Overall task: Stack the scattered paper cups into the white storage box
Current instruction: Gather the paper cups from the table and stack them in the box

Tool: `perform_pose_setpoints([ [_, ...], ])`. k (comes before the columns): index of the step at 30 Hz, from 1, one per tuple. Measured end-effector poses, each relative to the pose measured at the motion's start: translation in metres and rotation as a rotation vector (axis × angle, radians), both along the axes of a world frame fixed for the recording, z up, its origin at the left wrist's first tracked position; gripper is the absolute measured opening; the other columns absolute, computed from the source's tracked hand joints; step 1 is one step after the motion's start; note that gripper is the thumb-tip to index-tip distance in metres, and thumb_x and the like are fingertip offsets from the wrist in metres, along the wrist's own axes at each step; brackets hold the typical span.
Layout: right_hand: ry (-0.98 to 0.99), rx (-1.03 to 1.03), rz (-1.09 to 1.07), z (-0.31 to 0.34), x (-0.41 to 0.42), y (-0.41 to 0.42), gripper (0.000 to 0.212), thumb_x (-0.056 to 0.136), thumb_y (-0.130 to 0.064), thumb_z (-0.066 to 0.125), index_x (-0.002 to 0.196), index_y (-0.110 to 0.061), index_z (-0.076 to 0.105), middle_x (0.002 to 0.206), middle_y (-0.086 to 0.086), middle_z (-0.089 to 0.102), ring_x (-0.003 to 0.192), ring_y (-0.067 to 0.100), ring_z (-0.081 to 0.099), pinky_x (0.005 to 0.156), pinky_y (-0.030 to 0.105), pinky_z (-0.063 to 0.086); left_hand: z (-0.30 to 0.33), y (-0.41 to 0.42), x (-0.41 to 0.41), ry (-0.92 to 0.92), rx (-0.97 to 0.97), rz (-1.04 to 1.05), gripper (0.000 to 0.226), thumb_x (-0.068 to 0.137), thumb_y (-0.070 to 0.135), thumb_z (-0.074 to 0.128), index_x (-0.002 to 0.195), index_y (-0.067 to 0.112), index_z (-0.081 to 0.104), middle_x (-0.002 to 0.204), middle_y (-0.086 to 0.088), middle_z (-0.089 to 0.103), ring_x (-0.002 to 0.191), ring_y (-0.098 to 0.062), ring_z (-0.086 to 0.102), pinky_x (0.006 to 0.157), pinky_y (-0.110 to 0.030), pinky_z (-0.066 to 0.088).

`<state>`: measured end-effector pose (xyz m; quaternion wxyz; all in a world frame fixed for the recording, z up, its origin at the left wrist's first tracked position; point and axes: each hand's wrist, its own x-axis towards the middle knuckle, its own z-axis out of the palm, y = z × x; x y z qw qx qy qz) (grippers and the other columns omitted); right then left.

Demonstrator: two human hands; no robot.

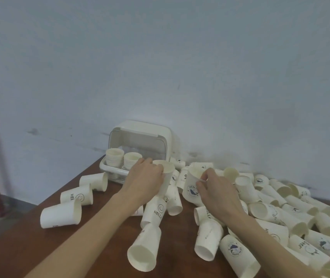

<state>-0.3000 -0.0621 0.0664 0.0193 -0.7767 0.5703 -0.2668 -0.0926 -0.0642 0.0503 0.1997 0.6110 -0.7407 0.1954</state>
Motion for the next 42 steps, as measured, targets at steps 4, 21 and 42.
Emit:
perform_pose_setpoints([
  [4,-0.004,0.01,0.013,-0.003,0.026,-0.01,0.011,0.095,-0.028,0.043,0.093,-0.017,0.044,0.077,0.001,0.06,0.08,0.028,0.056,0.066,0.039,0.043,-0.005,-0.005,0.024,0.012,-0.043,0.043,0.027,0.099,0.026,0.038,0.095,0.016,0.063,0.093,-0.002,0.069,0.095,-0.022,0.05,0.087,-0.031,0.031],
  [21,-0.019,-0.01,0.038,-0.014,0.126,-0.049,0.011,0.095,-0.03,0.042,0.094,-0.019,0.043,0.08,0.004,0.063,0.078,0.03,0.055,0.066,0.04,0.043,-0.014,-0.041,0.119,0.086,-0.138,0.113,0.016,0.078,0.014,0.072,0.063,0.014,0.064,0.057,-0.003,0.063,0.067,-0.025,0.058,0.07,-0.036,0.05],
  [42,-0.012,0.03,-0.046,-0.027,0.175,-0.075,0.012,0.096,-0.031,0.043,0.09,-0.02,0.043,0.077,0.003,0.064,0.078,0.027,0.058,0.064,0.038,0.043,-0.022,-0.132,0.218,0.116,-0.154,0.139,0.019,0.091,0.007,0.053,0.085,0.013,0.07,0.079,-0.006,0.069,0.081,-0.026,0.052,0.077,-0.033,0.038],
])
